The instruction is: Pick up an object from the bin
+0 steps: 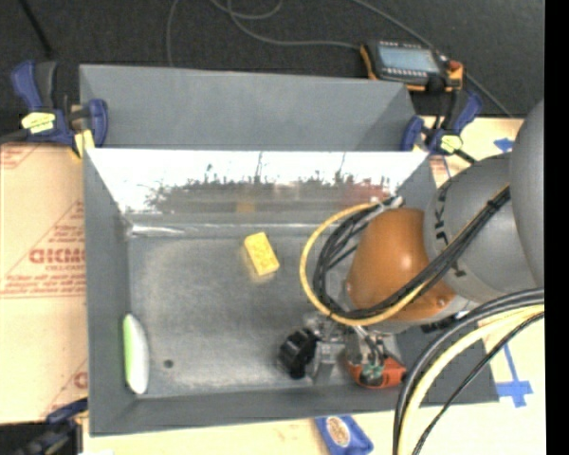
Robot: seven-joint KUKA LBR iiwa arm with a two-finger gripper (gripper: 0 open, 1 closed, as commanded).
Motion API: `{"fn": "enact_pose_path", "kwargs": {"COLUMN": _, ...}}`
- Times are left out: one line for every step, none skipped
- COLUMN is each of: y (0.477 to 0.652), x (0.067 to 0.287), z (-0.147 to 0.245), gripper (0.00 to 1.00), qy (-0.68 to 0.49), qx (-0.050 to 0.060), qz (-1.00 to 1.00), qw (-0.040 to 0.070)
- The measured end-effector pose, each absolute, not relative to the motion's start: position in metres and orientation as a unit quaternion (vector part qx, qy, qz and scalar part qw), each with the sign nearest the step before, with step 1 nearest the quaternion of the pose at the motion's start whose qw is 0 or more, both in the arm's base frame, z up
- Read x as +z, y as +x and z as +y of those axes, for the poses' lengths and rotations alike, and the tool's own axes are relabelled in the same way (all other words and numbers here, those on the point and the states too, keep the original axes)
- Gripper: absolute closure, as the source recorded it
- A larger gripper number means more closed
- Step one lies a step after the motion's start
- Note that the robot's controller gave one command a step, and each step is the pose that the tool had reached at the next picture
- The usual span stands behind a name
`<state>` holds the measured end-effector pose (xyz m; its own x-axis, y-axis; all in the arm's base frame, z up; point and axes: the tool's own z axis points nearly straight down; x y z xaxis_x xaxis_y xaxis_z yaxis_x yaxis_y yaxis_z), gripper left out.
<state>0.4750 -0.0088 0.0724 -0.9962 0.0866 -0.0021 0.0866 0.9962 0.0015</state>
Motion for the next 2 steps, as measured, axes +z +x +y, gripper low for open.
{"fn": "enact_pose_path", "kwargs": {"y": 0.481, "x": 0.072, "z": -0.007, "gripper": 1.00, "qy": 0.049, "qx": 0.001, "qz": 0.999, "qw": 0.003}}
{"fn": "enact_pose_path", "kwargs": {"y": 0.474, "x": 0.126, "z": -0.012, "gripper": 1.00, "qy": 0.049, "qx": 0.000, "qz": 0.999, "qw": -0.002}}
